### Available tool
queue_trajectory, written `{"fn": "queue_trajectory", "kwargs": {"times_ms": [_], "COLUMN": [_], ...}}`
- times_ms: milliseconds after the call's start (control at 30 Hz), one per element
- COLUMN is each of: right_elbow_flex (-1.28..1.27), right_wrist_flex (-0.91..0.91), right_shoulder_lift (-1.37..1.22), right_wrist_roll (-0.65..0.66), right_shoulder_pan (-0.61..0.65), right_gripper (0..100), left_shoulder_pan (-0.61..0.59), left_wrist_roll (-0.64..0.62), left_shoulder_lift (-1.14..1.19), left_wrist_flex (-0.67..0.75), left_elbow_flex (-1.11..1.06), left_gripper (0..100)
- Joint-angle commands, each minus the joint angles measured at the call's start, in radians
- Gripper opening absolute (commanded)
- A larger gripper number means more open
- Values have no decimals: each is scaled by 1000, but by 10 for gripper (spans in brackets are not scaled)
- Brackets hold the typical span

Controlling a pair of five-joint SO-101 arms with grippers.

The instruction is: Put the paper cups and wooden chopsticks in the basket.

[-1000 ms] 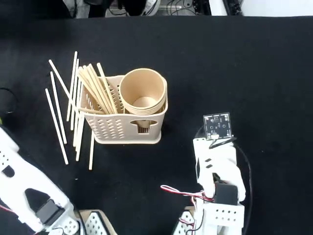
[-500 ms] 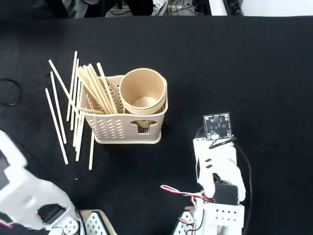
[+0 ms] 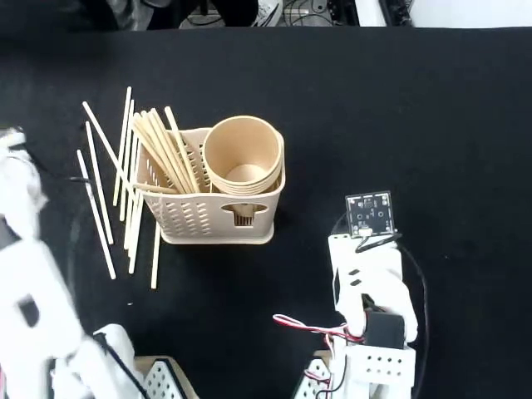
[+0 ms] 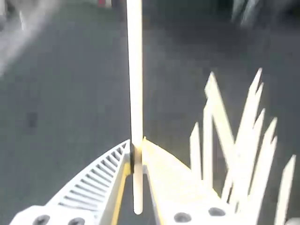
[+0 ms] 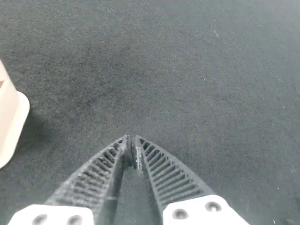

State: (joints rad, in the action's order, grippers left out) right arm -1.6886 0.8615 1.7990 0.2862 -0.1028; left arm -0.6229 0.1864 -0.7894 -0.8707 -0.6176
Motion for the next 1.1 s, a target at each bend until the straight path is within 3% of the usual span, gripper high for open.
{"fn": "queue_trajectory", "kwargs": {"times_ms": [0,133,300,533,933,1067], "right_elbow_flex": [1,1,1,1,1,1], "right_wrist_flex": [-11,-11,-11,-11,-11,-11], "right_shoulder_lift": [4,4,4,4,4,4], "right_wrist_roll": [3,3,3,3,3,3], "right_shoulder_pan": [-15,-15,-15,-15,-15,-15], "right_gripper": [26,26,26,26,26,26], "left_shoulder_pan": [136,245,372,700,714,716], "left_wrist_roll": [-149,-279,-500,-499,-399,-407], "left_shoulder_lift": [-330,-572,-792,-790,-743,-743], "left_wrist_flex": [324,535,562,566,562,516], "left_elbow_flex": [-200,-352,-406,-504,-651,-650], "left_gripper": [30,29,29,29,37,126]}}
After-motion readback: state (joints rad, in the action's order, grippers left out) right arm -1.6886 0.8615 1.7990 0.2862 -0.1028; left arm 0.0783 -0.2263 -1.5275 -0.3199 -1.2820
